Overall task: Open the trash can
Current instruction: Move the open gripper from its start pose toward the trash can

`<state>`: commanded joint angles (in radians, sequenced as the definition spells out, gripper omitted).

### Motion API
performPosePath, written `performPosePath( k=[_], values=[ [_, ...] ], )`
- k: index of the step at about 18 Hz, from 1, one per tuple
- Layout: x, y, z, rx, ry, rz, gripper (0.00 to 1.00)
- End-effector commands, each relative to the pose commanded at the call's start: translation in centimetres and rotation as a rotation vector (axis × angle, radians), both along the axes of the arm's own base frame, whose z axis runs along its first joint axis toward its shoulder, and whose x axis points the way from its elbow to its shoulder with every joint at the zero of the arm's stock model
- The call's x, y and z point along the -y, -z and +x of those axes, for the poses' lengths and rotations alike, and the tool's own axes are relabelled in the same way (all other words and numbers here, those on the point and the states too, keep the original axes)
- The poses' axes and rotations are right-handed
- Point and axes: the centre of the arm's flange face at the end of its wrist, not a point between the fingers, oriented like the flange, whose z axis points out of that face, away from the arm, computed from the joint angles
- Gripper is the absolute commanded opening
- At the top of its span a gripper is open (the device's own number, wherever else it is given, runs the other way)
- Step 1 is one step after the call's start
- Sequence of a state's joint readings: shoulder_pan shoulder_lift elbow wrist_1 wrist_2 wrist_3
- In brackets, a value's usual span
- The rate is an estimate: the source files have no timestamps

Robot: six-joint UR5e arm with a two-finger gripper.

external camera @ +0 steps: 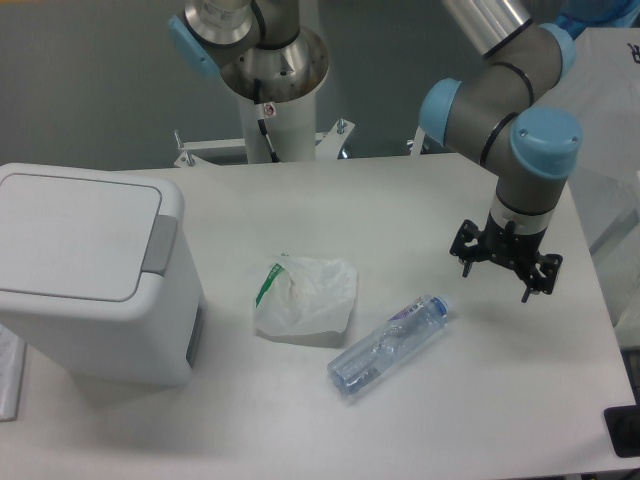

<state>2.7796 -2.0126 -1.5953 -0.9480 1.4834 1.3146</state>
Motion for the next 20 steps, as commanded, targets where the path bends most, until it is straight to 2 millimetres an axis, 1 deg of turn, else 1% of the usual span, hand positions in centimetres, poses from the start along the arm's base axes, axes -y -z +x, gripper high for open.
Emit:
performPosePath(
  k=[3,4,6,8,10,12,14,15,17,20],
  values=[
    [0.0,-0.3,0.1,-0.003,0.003,0.010,1.00],
    [-0.3,-0.4,0.3,0.006,0.004,0.032,1.00],
    [-1.4,0.0,0.8,0.044,-0.002,0.129,1.00],
    [-2.1,-0.5,1.2,0.075,-0.121,0.193,1.00],
    [-2.0,-1.1,1.8,0.099,-0.236,0.212,1.00],
    [-3.1,-2.2,2.7,0.120,-0.265,0.252,1.00],
    [-3.6,-3.5,3.5,0.187,-0.335,0.338,1.00],
    [-3.8,-4.4,4.4,0.227,-0.374,0.388,1.00],
    [-4.7,-6.8,5.5,0.294,-0.424,0.490,1.00],
    [-5.2,-9.8,7.0,0.356,-0.462,0.582,1.00]
  ],
)
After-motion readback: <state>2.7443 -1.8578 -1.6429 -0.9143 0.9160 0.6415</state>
